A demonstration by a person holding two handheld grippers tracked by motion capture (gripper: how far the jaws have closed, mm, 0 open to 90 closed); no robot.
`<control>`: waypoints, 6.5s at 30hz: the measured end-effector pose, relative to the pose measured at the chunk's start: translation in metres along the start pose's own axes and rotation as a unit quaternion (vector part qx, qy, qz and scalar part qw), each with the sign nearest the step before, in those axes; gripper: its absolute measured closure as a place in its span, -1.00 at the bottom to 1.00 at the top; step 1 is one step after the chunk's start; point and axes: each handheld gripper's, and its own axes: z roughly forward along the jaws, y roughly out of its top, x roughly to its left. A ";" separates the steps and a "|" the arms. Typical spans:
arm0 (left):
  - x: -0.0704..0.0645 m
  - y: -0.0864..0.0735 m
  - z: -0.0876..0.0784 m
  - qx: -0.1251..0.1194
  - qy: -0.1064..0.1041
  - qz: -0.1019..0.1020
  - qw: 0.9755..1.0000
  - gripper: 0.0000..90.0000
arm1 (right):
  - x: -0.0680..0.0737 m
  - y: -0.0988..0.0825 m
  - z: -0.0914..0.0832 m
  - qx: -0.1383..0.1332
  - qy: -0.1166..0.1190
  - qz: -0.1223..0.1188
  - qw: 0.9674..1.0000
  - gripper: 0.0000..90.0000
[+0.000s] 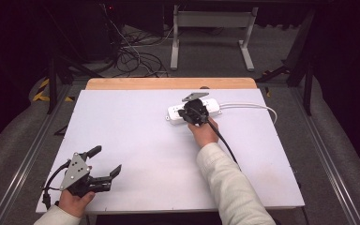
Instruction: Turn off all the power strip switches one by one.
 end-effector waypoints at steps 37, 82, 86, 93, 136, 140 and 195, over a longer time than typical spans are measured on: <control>0.000 0.000 0.001 0.008 -0.006 0.001 1.000 -0.75 | 0.000 -0.006 0.018 -0.004 0.000 0.011 1.000 1.00; 0.000 0.000 0.001 0.006 -0.005 -0.003 1.000 -0.75 | -0.028 0.005 -0.028 -0.030 -0.066 0.007 0.997 1.00; 0.000 0.000 0.001 0.005 -0.006 -0.004 1.000 -0.75 | -0.030 0.002 -0.021 -0.014 -0.065 0.010 0.998 1.00; 0.000 0.000 0.001 0.006 -0.006 -0.006 1.000 -0.75 | -0.025 -0.003 -0.005 0.015 -0.055 0.007 0.998 1.00; -0.001 0.001 0.000 0.005 -0.004 -0.001 1.000 -0.75 | -0.018 -0.015 0.006 0.006 -0.075 0.003 0.997 1.00; -0.001 0.001 0.000 0.005 -0.003 0.003 1.000 -0.75 | -0.018 -0.017 0.005 0.000 -0.074 0.007 0.997 1.00; 0.001 -0.001 0.000 0.007 -0.002 -0.007 1.000 -0.75 | -0.054 -0.016 -0.018 0.018 -0.097 0.043 0.994 1.00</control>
